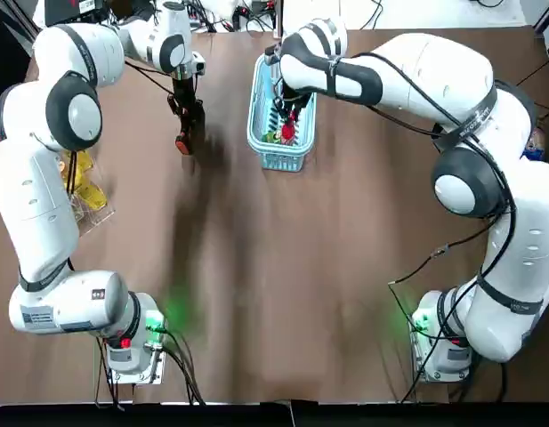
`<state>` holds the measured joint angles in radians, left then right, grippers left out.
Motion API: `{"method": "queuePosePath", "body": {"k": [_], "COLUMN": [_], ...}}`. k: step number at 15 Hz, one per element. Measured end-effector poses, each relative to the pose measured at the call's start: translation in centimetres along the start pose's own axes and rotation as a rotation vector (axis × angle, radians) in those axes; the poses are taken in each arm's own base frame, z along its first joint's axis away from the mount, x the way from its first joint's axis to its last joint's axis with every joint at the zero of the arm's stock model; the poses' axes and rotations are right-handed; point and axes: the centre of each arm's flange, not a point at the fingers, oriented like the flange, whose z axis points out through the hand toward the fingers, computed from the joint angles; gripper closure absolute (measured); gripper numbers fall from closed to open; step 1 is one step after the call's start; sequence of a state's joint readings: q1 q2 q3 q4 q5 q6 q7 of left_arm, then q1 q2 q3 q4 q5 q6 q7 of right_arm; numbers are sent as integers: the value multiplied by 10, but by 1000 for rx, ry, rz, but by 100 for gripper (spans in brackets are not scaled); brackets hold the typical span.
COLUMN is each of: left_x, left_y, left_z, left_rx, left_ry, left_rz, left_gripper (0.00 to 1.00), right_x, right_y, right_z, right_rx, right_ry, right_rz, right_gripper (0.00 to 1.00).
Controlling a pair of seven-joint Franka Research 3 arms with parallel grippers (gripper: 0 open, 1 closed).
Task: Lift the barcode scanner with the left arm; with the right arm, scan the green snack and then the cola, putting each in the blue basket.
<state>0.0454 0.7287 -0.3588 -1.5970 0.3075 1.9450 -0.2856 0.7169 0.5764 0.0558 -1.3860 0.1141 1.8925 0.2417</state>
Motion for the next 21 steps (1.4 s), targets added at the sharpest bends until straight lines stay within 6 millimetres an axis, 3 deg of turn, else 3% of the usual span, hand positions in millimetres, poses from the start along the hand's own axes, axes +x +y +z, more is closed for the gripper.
{"method": "queuePosePath", "body": {"k": [5, 7, 8, 9, 10, 13, 15, 19, 21], "left_x": [4, 6, 6, 2, -4, -37, -62, -98, -115], "left_y": [-2, -8, -13, -23, -26, -34, -36, -36, -45], "left_z": [-11, -28, -43, -85, -110, -179, -212, -259, -285], "left_rx": [-4, -7, -9, -4, 3, 43, 72, 26, -9], "left_ry": [22, 52, 77, 145, 178, 225, 217, 196, 223], "left_rz": [-5, -17, -25, -42, -49, -68, -78, -109, -144], "left_gripper": [14, 0, 0, 0, 0, 0, 0, 0, 0], "right_x": [-1, -2, -2, -3, -3, -3, -3, -2, -1], "right_y": [-3, -6, -7, -9, -10, -10, -10, -10, -9], "right_z": [17, 21, 22, 24, 24, 24, 23, 21, 18], "right_rx": [-10, -12, -14, -15, -15, -15, -14, -13, -13], "right_ry": [-40, -44, -45, -47, -48, -48, -47, -41, -35], "right_rz": [-4, -8, -11, -13, -13, -13, -13, -12, -9], "right_gripper": [68, 68, 68, 68, 68, 67, 55, 19, 15]}}
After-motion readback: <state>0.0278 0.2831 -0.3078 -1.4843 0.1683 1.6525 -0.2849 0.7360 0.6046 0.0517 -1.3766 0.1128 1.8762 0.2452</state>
